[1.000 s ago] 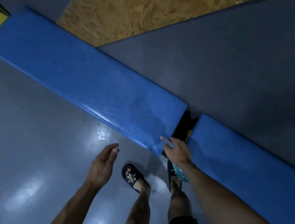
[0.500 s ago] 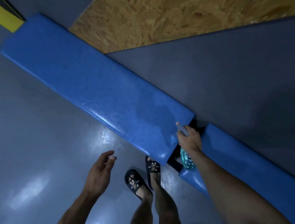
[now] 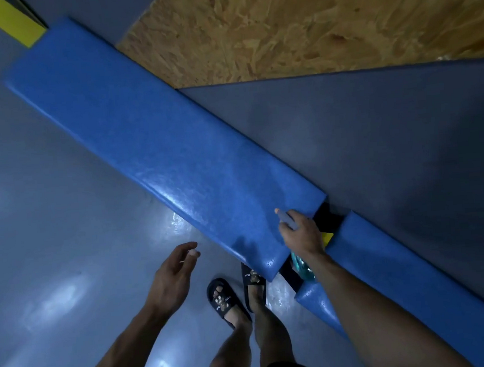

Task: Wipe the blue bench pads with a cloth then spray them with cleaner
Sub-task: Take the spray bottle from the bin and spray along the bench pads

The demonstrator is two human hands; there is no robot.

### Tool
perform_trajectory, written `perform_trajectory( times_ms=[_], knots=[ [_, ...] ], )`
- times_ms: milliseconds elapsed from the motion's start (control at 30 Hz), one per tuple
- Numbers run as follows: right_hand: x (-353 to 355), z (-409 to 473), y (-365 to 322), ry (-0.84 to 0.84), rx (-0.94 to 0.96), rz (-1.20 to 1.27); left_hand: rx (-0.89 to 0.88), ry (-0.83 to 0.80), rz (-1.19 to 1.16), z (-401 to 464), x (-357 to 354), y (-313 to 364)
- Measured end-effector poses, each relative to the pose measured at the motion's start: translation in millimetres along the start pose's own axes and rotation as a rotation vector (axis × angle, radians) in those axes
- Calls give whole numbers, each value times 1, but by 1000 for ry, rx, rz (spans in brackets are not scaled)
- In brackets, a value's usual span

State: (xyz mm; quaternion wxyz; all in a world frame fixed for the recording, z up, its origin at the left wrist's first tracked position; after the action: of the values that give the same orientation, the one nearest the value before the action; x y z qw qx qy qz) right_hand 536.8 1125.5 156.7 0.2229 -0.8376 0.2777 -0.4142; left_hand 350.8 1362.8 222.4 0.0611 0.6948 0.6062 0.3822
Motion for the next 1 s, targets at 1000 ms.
perform_trajectory(
  times_ms=[1000],
  knots=[
    [-20,35,-39,-59,-7,-8,49,80,-63,14,34,-6]
  ],
)
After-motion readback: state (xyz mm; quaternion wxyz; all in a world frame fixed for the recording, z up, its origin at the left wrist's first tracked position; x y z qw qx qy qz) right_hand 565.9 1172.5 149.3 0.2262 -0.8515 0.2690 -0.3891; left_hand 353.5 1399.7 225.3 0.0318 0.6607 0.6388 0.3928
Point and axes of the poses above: each hand's wrist, its own z-axis towards the middle knuckle, its own x-axis out of the back of the hand, y = z × x, the point moved 2 cm from there along z, towards the middle knuckle, and after that the axes turned 12 degrees about z, right-handed, at the moved point
